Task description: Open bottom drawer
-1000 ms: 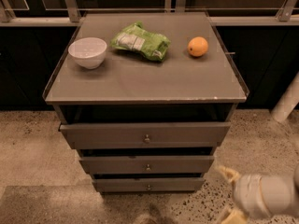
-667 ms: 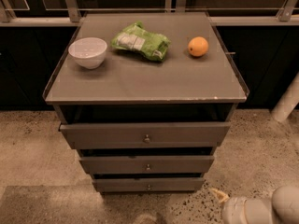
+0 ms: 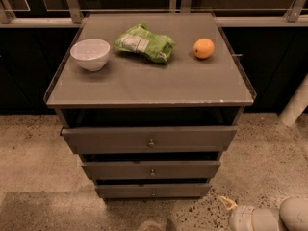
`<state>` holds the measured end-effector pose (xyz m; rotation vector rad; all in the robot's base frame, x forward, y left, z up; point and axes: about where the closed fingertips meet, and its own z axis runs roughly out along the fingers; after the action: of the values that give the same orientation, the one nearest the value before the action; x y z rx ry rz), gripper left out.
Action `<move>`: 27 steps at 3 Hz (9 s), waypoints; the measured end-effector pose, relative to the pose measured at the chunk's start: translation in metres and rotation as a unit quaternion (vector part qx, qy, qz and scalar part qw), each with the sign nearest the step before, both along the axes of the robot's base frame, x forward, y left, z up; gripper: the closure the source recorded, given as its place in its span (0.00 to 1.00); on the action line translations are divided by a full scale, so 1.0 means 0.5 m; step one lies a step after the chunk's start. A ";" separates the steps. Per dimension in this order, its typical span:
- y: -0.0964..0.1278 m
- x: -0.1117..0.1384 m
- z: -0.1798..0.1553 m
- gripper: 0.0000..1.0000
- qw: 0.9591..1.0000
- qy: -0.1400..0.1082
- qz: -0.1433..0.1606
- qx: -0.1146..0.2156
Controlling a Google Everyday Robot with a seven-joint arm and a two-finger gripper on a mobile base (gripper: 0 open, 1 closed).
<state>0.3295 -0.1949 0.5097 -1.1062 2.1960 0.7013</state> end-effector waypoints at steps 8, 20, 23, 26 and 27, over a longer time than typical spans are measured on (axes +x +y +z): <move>0.007 0.195 -0.385 0.00 0.998 -0.053 -0.012 0.037; 0.026 0.469 -0.641 0.00 0.998 -0.062 -0.027 0.008; 0.048 0.411 -0.665 0.00 1.000 -0.021 0.008 -0.012; 0.011 0.310 -0.632 0.00 0.999 0.025 0.020 -0.015; 0.024 0.244 -0.625 0.00 0.998 0.054 0.029 0.013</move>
Offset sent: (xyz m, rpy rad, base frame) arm 0.1225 -0.0318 -0.0628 0.0563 -0.1460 0.0248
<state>0.4514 -0.1828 0.1972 -1.1465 2.2445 0.8303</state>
